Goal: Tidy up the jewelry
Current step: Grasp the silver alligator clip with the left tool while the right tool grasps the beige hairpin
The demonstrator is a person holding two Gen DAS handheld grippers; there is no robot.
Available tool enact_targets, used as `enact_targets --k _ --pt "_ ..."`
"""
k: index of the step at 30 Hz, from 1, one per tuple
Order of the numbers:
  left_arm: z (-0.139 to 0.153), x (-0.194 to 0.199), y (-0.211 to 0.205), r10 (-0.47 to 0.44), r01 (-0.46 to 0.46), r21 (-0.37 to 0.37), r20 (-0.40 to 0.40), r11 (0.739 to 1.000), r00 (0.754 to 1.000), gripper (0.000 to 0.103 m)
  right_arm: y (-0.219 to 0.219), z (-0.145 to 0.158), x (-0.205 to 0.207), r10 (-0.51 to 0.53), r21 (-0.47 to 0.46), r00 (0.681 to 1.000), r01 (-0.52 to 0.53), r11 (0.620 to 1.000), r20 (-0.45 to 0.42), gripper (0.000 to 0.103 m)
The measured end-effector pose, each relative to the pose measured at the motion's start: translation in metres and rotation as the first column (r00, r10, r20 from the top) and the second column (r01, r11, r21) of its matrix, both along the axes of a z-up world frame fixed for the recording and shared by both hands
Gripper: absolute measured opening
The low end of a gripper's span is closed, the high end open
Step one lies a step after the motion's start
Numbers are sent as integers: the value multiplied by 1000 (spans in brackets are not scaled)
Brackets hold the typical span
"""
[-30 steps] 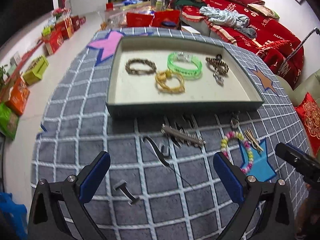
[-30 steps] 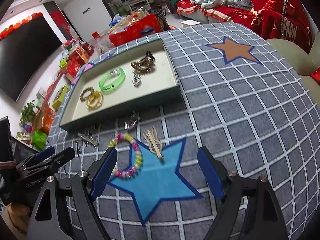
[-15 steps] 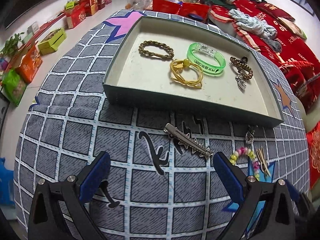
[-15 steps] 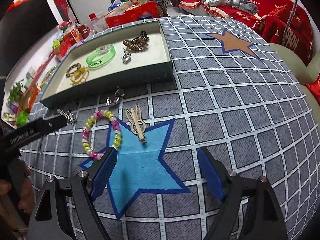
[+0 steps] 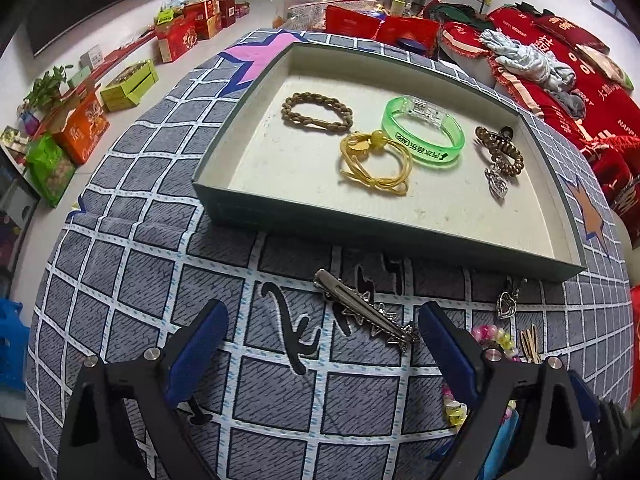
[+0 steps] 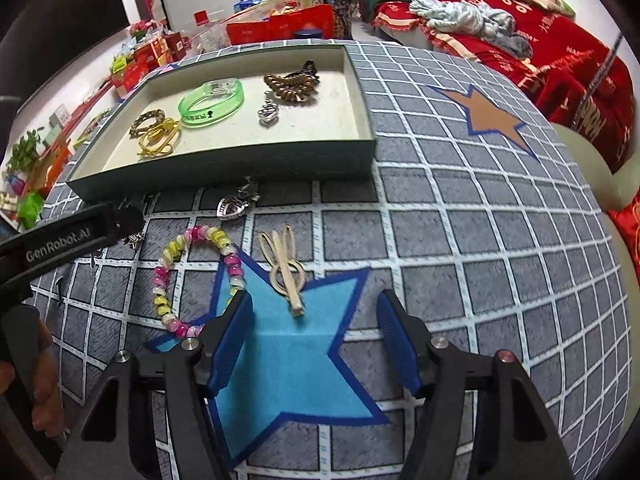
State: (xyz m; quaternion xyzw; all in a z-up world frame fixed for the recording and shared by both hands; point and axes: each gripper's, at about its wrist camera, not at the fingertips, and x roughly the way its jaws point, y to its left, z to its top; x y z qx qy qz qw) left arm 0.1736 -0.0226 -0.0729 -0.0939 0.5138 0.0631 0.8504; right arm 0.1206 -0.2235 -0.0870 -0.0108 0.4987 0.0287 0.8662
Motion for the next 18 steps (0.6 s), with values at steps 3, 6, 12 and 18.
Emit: enact_targets --k 3,6,12,18 --pt "1 -2 -6 -32 32 45 17 998 999 93 6 1 1 22 -14 1000 -22 1000 4 54" --pt "3 -4 -7 -67 65 61 35 996 997 81 10 2 1 37 -12 999 -37 999 4 45" --pt "7 -11 -11 -188 184 65 68 981 980 44 15 3 -3 53 -5 999 -53 999 1 15" --pt "11 -24 -4 -292 291 21 94 957 952 34 13 3 -10 53 10 999 -53 999 -3 10"
